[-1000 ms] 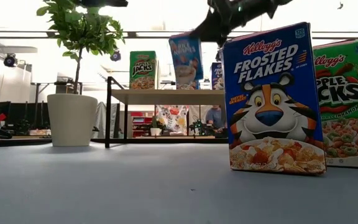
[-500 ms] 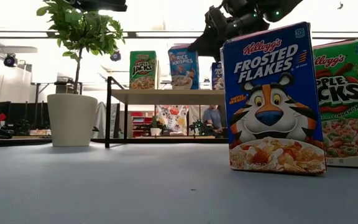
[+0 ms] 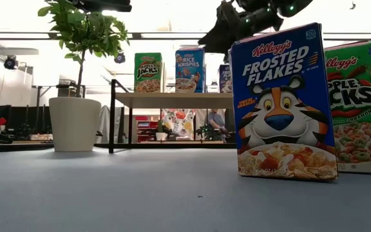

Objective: Stack cereal on shelf
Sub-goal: Put the left light blue cereal box on the shelf

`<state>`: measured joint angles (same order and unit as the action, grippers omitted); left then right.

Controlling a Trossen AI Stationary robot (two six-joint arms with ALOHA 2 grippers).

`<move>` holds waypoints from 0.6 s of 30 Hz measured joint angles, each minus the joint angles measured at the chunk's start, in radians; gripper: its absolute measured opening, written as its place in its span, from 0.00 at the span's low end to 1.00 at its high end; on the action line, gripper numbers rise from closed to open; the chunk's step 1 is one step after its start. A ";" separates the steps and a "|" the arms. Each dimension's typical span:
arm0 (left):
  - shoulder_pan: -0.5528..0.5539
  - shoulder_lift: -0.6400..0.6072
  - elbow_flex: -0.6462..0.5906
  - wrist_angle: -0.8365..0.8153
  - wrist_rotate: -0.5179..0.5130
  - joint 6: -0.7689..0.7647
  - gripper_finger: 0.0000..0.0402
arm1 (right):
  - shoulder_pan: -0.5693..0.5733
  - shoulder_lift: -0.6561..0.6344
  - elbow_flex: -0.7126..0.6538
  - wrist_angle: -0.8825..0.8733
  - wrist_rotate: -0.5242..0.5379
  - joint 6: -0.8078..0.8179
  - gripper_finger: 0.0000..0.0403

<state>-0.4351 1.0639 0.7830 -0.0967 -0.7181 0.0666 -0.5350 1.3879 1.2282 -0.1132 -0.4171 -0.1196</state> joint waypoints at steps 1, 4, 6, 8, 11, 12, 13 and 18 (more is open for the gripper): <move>0.000 0.000 0.000 0.000 0.000 0.000 0.45 | 0.000 -0.009 0.010 -0.013 0.000 0.000 0.49; 0.000 0.000 0.000 0.003 0.000 0.000 0.45 | 0.006 -0.026 0.048 -0.038 0.002 0.004 0.46; 0.000 0.000 0.000 0.023 0.000 0.004 0.45 | 0.025 -0.027 0.075 -0.038 0.007 0.000 0.43; 0.000 0.000 0.000 0.040 -0.001 0.019 0.45 | 0.052 -0.021 0.101 -0.038 0.046 -0.023 0.38; 0.000 0.000 0.000 0.044 -0.001 0.039 0.45 | 0.090 0.007 0.131 -0.038 0.148 -0.067 0.30; 0.000 0.000 0.000 0.044 -0.001 0.042 0.45 | 0.098 0.018 0.138 -0.039 0.172 -0.077 0.27; 0.000 0.000 0.000 0.044 -0.001 0.043 0.45 | 0.103 0.029 0.146 -0.040 0.194 -0.079 0.24; 0.000 0.000 0.000 0.044 -0.001 0.045 0.45 | 0.107 0.065 0.153 -0.041 0.211 -0.090 0.10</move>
<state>-0.4351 1.0641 0.7826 -0.0528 -0.7191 0.1112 -0.4278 1.4526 1.3811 -0.1540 -0.2062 -0.2092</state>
